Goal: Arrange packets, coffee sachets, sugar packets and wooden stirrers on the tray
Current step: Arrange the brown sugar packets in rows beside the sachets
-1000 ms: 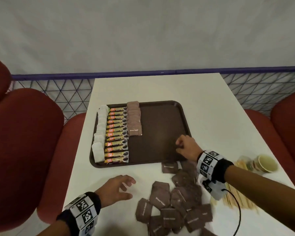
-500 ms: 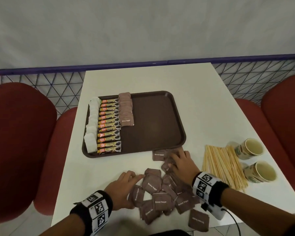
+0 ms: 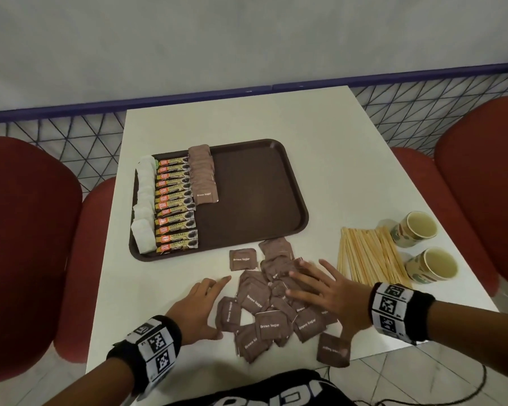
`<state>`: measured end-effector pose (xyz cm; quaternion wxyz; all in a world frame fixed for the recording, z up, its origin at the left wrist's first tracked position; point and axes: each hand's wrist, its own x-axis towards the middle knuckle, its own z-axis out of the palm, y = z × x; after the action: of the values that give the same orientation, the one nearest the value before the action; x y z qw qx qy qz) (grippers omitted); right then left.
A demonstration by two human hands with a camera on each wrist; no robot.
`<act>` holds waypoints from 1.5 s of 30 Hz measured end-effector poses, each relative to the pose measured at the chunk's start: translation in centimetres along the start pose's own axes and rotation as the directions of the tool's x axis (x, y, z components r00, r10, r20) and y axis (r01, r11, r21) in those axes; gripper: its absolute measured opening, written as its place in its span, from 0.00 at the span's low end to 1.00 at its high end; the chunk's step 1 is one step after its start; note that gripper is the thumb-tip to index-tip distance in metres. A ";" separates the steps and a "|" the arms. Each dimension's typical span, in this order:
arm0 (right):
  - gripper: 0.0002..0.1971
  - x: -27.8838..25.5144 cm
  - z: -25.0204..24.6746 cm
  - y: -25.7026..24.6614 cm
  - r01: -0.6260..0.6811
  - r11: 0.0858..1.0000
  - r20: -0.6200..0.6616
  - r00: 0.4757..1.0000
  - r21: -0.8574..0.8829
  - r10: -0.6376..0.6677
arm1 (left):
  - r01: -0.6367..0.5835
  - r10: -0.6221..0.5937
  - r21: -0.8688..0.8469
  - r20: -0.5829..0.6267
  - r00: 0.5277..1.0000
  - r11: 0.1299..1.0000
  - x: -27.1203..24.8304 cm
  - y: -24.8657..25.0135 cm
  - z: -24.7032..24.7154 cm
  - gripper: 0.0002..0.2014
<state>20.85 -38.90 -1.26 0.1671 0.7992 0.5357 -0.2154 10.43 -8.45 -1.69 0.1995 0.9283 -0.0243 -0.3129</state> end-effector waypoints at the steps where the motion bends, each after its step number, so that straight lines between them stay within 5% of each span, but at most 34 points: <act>1: 0.75 0.0 0.5 -0.2 -0.011 1.000 0.003 1.000 -0.021 0.011 | -0.001 0.001 0.002 0.001 1.000 1.000 0.0 0.0 0.0 0.55; 6: 0.71 1.6 1.0 -0.9 -0.038 0.998 -0.020 0.999 0.047 0.039 | -0.018 0.018 -0.025 0.002 1.000 1.000 0.2 0.2 0.4 0.55; 15: 0.46 5.9 -1.9 -2.8 0.022 0.942 -0.163 0.986 0.335 0.035 | -0.024 0.018 -0.172 -0.037 0.999 0.985 1.2 0.2 0.4 0.50; 18: 0.41 6.6 -1.7 -3.1 0.054 0.912 -0.264 0.963 0.406 0.060 | -0.021 -0.003 -0.265 -0.090 0.996 0.964 1.2 -0.3 0.4 0.48; 21: 0.41 6.3 -2.2 -2.5 0.039 0.816 -0.373 0.902 0.577 0.220 | -0.033 -0.015 -0.298 -0.156 0.988 0.954 0.8 -0.4 0.1 0.43; 24: 0.46 6.1 -2.4 -1.9 -0.118 0.641 -0.229 0.872 0.759 0.432 | -0.048 -0.008 -0.293 -0.187 0.982 0.955 0.3 -0.6 0.0 0.45; 27: 0.57 7.2 -2.6 -1.9 -0.282 0.577 -0.078 0.851 0.767 0.519 | -0.099 0.069 -0.177 -0.168 0.983 0.979 0.0 -0.3 0.1 0.42; 32: 0.55 9.9 -3.9 -2.9 -0.286 0.438 0.012 0.848 0.852 0.530 | -0.145 0.161 0.116 -0.150 0.975 0.983 0.7 0.8 0.1 0.35; 35: 0.48 10.7 -5.0 -3.7 -0.238 0.431 0.015 0.888 0.870 0.460 | -0.125 0.151 0.177 -0.139 0.979 0.976 1.2 0.6 0.1 0.34; 40: 0.52 11.2 -5.7 -4.2 -0.190 0.495 0.038 0.953 0.848 0.300 | -0.071 0.093 0.155 -0.142 0.985 0.985 1.4 0.0 -0.2 0.33; 45: 0.46 11.3 -5.7 -4.2 -0.166 0.497 0.043 0.968 0.852 0.249 | -0.049 0.063 0.104 -0.136 0.989 0.993 1.5 -0.2 -0.1 0.33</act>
<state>21.64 -25.66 -2.48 -0.2419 0.8452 0.2692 -0.3932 11.64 -8.53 -2.57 0.1625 0.9556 -0.0522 -0.2401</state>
